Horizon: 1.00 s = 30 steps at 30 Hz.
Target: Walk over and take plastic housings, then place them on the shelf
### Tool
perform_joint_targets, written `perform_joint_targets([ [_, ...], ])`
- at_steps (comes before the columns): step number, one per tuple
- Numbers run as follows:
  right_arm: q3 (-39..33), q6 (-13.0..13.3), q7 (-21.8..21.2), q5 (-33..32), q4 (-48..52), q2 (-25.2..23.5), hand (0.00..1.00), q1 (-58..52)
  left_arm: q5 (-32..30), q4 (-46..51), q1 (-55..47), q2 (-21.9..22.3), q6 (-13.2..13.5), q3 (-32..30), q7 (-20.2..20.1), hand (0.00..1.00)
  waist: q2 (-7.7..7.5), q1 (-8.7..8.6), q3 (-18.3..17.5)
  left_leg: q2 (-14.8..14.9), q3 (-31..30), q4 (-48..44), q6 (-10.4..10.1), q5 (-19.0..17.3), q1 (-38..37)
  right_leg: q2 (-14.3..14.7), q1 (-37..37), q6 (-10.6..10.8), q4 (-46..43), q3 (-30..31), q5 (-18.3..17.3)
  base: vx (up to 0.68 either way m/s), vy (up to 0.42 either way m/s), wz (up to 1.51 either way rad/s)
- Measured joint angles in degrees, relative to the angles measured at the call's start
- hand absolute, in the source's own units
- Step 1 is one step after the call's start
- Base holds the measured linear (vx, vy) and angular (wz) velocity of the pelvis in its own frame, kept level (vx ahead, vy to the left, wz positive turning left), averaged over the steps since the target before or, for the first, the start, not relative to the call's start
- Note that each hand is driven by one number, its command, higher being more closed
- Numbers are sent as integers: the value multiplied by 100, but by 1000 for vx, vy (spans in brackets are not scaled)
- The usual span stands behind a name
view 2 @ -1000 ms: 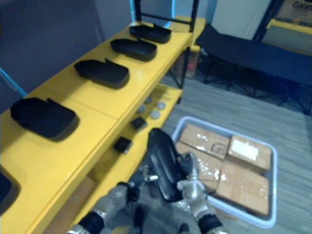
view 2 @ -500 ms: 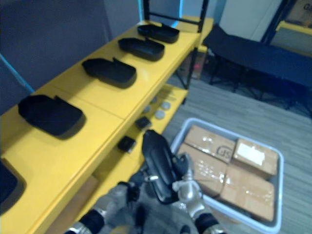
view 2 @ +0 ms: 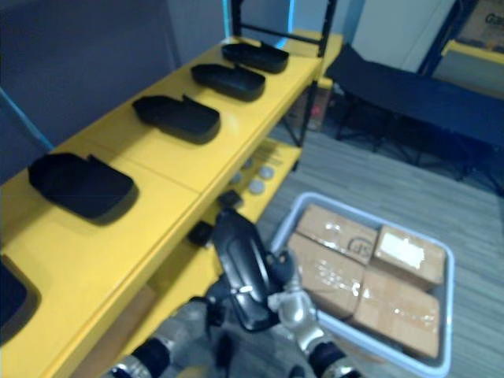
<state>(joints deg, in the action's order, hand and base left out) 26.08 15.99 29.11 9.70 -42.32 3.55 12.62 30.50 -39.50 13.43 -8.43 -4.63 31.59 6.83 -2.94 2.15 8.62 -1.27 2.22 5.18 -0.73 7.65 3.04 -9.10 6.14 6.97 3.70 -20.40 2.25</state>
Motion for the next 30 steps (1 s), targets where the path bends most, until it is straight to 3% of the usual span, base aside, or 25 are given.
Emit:
perform_joint_targets([
  [4, 10, 1, -1, -97, 1, 5, 100, 57, 510, 0, -36, 8, 520, -20, 60, 100, -2, -1, 1, 3, 1, 0, 0, 0, 0, 3, 0, -1, 2, 0, 0, 0, 0, 0],
  [14, 222, 63, 219, -108, 28, -85, 100, 253, 718, 0, -129, 37, 1201, -172, 199, 100, -129, 13, 0, -1, -1, 0, 0, 0, 0, -1, 2, -4, 2, -2, -2, 0, 0, 0],
  [30, 252, -28, 216, -117, 544, -29, 100, 115, 698, 245, -244, 20, 1342, -267, 227, 100, -241, 10, -20, 19, 105, -1, -16, -51, -16, 8, -22, -47, 1, 78, -28, 4, -1, -2],
])
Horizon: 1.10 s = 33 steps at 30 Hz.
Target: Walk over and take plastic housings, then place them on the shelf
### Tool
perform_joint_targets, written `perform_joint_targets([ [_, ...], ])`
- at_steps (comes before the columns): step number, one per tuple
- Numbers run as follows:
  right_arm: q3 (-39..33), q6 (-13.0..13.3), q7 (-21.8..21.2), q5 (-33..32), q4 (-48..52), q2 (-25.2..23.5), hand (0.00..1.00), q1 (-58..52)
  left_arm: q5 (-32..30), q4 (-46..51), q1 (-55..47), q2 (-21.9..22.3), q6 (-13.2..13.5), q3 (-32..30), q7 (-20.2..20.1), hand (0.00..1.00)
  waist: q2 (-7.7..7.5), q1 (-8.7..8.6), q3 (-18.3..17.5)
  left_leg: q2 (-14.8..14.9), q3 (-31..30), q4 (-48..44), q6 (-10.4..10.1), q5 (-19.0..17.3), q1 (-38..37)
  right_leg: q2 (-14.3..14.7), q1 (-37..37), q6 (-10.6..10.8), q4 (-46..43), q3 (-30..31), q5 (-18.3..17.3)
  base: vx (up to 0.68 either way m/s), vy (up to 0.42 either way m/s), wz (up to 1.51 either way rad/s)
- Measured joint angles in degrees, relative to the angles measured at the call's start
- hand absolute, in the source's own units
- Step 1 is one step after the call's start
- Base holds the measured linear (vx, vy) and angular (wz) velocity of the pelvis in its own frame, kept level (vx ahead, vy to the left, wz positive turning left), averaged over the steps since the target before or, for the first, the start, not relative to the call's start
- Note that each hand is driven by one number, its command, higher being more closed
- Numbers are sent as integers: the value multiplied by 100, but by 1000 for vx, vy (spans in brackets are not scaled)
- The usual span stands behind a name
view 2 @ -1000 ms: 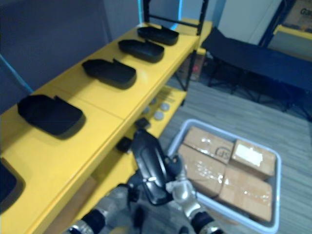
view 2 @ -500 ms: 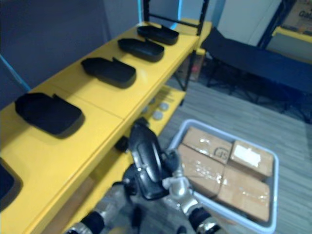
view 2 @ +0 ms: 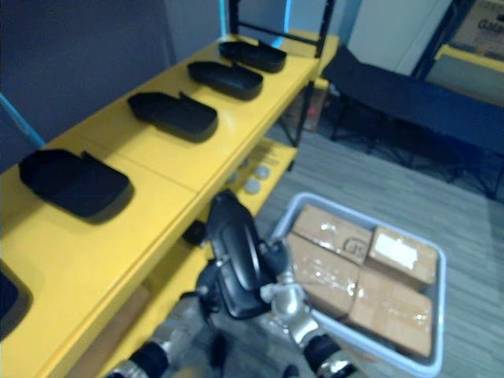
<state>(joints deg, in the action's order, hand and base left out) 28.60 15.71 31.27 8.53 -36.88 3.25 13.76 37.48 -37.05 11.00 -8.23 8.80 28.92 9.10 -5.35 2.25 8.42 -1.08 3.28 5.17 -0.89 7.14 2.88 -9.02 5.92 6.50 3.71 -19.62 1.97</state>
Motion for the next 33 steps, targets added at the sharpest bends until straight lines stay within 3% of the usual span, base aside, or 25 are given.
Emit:
perform_joint_targets([
  [4, 44, -82, 0, 1, 44, -1, 100, -7, -181, 111, -104, 0, 0, -90, 36, 100, 0, -2, 0, 0, 55, 0, 10, -32, -35, 8, -2, -15, 0, 63, -9, 12, 3, -8],
  [11, 45, -69, 26, -4, 237, 37, 100, -187, -1440, 450, -234, -27, 0, -376, 218, 100, 1, 6, 0, -2, 75, 0, 7, -73, -48, 9, -1, -51, 0, 71, -35, 2, 0, -1],
  [13, 45, 33, 135, -9, 308, 106, 100, -242, -1842, 703, -250, -100, 0, -413, 224, 100, 3, 5, 2, -1, 79, 0, 10, -73, -48, 8, -4, -53, 0, 71, -41, 0, 0, 0],
  [17, 46, 298, 231, -99, 875, 313, 100, -477, -2049, 1387, -373, -271, -7, -407, 133, 100, 19, 19, -13, 50, 182, -5, 10, -73, 76, 7, -203, -43, -41, 195, -21, 4, -4, -13],
  [24, 28, 773, 245, -127, 1314, 853, 100, -1005, -2354, 1648, -362, -274, -48, -133, 35, 100, 123, -165, -71, 44, 226, -34, 13, -70, 118, -5, -268, -11, -34, 252, 10, 5, 1, -2],
  [25, 26, 871, 245, -128, 1358, 954, 0, -1113, -2587, 1703, -354, -275, -48, -114, 43, 100, 150, -164, -86, 45, 224, -34, 13, -70, 122, -4, -271, -10, -32, 252, 10, 0, 0, 0],
  [33, 64, 1302, 219, -380, 1384, 1123, 0, -1355, -3819, 2485, -331, -527, -25, 57, 571, 100, 352, -160, -192, 57, 221, -34, 15, -70, 137, 4, -285, -13, -18, 258, 24, 0, 0, 0],
])
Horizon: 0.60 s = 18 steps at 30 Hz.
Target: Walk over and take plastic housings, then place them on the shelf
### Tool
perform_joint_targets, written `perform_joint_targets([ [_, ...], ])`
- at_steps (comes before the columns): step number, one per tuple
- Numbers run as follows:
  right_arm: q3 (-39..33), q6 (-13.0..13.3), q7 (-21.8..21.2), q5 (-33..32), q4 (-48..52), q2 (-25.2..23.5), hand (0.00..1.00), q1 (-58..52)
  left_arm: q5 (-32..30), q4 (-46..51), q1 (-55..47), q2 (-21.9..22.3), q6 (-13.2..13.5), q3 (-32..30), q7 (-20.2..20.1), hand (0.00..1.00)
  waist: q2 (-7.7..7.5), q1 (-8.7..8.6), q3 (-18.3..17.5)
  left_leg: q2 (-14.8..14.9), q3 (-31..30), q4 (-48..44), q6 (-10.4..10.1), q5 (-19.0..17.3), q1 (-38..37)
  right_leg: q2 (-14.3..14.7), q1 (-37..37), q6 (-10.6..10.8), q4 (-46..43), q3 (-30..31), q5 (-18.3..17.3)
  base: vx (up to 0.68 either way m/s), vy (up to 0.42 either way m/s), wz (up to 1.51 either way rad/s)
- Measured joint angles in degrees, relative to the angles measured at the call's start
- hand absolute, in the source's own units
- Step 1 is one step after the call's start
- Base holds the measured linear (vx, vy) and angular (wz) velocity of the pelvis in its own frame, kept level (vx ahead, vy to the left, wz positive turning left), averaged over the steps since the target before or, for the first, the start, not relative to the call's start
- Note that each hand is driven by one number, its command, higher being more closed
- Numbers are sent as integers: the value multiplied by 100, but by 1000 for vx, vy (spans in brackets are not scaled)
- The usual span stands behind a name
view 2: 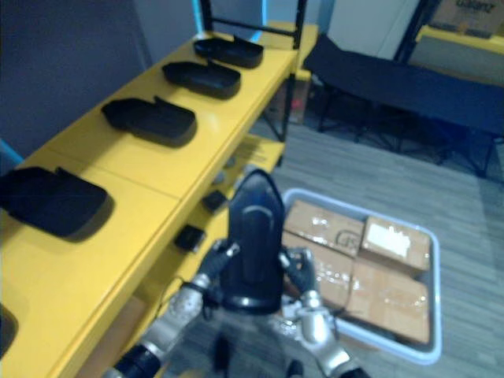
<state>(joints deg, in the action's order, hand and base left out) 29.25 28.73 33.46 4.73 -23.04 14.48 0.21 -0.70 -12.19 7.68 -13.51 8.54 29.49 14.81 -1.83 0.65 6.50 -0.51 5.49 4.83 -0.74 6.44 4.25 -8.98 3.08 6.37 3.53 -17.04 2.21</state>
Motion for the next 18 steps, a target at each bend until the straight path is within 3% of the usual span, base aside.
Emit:
perform_joint_targets([
  [12, -8, 13, -305, -240, 243, -239, 0, 9, -1132, 836, -390, 58, 560, -276, 644, 100, 9, 45, -6, 4, -3, 0, 1, 1, -15, 7, 21, -1, 14, 1, 3, 0, 0, 0],
  [14, -31, 11, -493, -300, 289, -242, 0, 13, -1360, 948, -537, 103, 627, -382, 745, 100, 8, 45, -7, 5, -3, 0, 1, 1, -18, 7, 22, -1, 8, 3, 3, 0, 0, 0],
  [18, -268, 2, -1255, -1010, 914, -200, 0, -21, -1657, 1114, -804, 302, 794, -698, 1020, 100, 8, 94, -7, 15, -5, 2, 1, 2, -30, 13, 24, -4, -19, 3, 2, 0, 0, 0],
])
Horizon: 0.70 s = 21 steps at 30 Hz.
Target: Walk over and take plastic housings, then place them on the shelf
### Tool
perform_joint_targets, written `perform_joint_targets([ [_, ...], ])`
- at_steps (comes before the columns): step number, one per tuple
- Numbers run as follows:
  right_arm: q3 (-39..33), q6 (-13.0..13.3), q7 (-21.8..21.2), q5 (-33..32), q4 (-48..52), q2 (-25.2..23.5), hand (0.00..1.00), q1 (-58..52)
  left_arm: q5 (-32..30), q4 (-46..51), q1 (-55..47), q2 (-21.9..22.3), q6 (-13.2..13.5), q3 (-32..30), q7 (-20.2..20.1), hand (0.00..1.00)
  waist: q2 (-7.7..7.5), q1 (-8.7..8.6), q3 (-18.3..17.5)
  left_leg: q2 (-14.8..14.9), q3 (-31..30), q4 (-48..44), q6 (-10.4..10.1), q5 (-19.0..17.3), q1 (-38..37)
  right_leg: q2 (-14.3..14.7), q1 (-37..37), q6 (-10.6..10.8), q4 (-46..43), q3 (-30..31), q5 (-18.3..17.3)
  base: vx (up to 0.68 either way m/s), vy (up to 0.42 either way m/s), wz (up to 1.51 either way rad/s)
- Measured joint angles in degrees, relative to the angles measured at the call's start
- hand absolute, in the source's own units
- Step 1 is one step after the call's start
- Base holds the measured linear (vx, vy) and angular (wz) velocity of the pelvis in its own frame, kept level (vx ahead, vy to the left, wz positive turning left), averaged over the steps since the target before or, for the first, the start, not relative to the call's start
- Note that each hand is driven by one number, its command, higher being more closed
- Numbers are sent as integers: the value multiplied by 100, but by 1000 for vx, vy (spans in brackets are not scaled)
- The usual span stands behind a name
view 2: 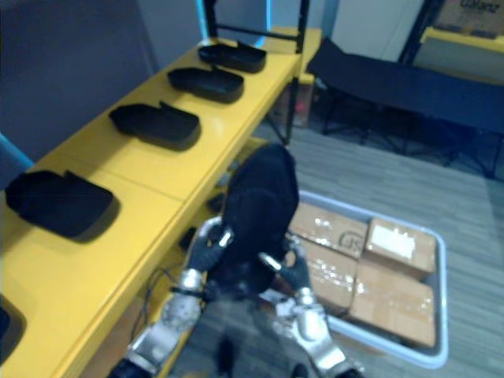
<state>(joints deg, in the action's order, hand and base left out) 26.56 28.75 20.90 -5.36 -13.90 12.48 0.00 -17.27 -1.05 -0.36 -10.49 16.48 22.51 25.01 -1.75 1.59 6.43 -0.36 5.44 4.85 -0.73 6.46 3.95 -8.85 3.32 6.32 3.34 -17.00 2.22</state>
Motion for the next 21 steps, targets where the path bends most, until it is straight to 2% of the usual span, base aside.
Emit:
perform_joint_targets([
  [1, -157, -13, -622, -635, 313, 16, 0, -19, -186, -2, -52, 29, 7, -88, 71, 100, -3, 9, -1, 7, 0, 2, -1, 1, -6, 4, -1, -5, -16, 2, -3, 0, 0, 0],
  [2, -383, -118, -1606, -1649, 723, 80, 0, -47, -421, -28, -151, 26, -1, -250, 86, 100, -6, 9, -3, 9, 1, 19, -4, 3, -29, 6, -14, -31, -89, -2, -19, 0, 0, 0],
  [5, -767, -286, -2975, -2930, 1385, 231, 0, -227, -622, -223, -337, 20, -35, -509, 85, 100, -15, -1, -9, 21, 23, 27, -4, 1, -103, 3, -7, -98, -209, -14, -69, -18, -4, -4],
  [7, -1042, -382, -3366, -3255, 1731, 242, 0, -288, -639, -366, -453, 9, -43, -670, 85, 100, -20, -36, -10, 24, 32, 29, -4, 1, -100, 0, -37, -103, -251, -13, -81, -36, 11, -2],
  [9, -1319, -406, -3492, -3274, 1980, 234, 0, -338, -665, -463, -565, -2, -51, -774, 85, 100, -30, -65, -17, 23, 48, 30, -5, 1, -114, -4, -48, -138, -285, -11, -119, -43, 17, -4],
  [14, -1839, -431, -3425, -3146, 2209, 104, 0, -442, -800, -484, -711, -3, -56, -926, 87, 100, -138, -93, -105, 48, 133, 30, -19, 3, -93, 2, -127, -138, -308, 36, -122, -27, 8, -7],
  [17, -2104, -437, -3199, -2969, 2216, 50, 0, -471, -791, -581, -720, 108, -51, -1112, 88, 100, -160, -149, -186, 47, 145, 30, -11, 17, -94, 4, -133, -134, -309, 46, -118, -3, 1, -1],
  [21, -2691, -501, -2482, -2736, 2186, -100, 0, -665, -725, -618, -871, 214, -29, -1405, 126, 100, -138, -185, -244, 61, 188, 30, -1, 23, -91, 8, -153, -112, -299, 99, -101, 8, -6, -6],
])
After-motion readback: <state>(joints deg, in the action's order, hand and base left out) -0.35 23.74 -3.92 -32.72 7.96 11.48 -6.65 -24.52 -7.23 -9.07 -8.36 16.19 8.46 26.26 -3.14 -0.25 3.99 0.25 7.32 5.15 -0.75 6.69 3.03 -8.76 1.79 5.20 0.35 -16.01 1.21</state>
